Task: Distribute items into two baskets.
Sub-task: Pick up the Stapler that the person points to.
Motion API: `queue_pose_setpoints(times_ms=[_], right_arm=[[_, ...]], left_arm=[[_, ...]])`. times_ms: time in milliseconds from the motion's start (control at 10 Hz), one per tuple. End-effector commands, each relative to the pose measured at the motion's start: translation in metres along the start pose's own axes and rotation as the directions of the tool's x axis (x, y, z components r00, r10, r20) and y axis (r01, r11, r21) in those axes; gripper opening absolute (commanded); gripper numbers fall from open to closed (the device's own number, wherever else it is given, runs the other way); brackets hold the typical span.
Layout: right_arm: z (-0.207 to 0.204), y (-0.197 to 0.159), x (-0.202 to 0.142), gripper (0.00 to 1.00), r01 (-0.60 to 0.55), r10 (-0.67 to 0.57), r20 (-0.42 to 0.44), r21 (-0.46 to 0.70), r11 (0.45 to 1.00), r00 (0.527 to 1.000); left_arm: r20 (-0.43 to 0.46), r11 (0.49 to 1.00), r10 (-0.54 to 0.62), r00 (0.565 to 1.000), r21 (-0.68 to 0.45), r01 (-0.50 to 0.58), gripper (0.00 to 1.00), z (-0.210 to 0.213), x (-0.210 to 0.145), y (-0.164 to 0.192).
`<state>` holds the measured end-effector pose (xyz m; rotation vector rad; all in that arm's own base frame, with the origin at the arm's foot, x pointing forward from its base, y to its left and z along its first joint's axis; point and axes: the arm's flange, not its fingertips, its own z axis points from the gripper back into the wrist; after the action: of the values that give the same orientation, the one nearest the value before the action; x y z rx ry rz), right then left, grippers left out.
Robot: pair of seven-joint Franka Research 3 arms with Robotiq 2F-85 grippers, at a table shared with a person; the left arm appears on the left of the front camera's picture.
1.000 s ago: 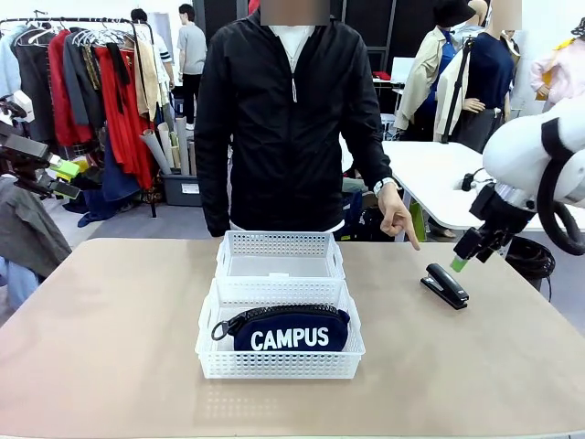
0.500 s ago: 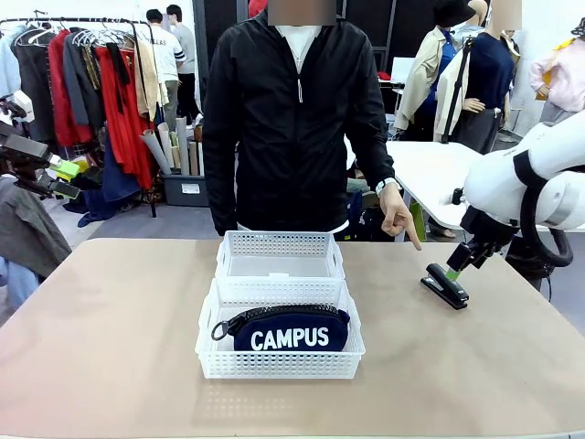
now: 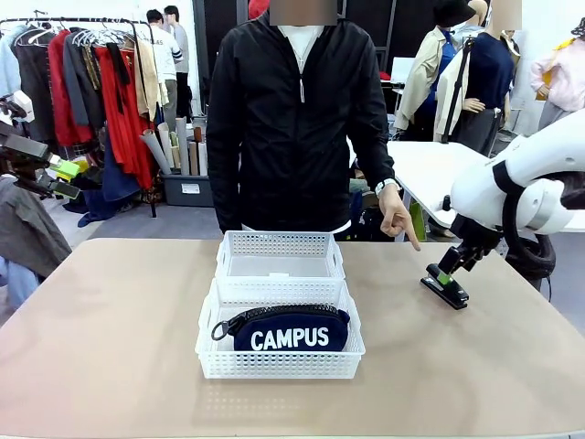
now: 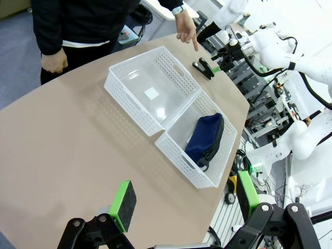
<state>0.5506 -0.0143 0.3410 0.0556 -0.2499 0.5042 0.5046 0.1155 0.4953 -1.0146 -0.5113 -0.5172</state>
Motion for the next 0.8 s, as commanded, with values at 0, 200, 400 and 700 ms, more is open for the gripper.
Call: queue_pose_setpoints(times_ms=[0, 200, 400, 700], right_arm=[[-0.003, -0.006, 0.010, 1.00, -0.016, 0.016, -0.022, -0.017, 1.000, 1.000], [-0.013, -0.007, 0.013, 1.00, -0.022, 0.021, -0.050, -0.016, 1.000, 0.999], [-0.020, -0.010, 0.013, 1.00, -0.027, 0.026, -0.068, -0.012, 1.000, 0.997], [-0.026, -0.010, 0.014, 1.00, -0.035, 0.036, -0.087, 0.014, 0.999, 0.996]], left_arm=[[0.003, 1.000, 0.000, 1.000, 0.002, 0.000, 1.00, 0.001, 0.000, -0.001], [0.003, 1.000, 0.000, 1.000, 0.002, 0.000, 1.00, 0.001, 0.000, -0.001], [0.003, 1.000, 0.000, 1.000, 0.002, 0.000, 1.00, 0.001, 0.000, -0.001], [0.003, 1.000, 0.000, 1.000, 0.002, 0.000, 1.00, 0.001, 0.000, -0.001]])
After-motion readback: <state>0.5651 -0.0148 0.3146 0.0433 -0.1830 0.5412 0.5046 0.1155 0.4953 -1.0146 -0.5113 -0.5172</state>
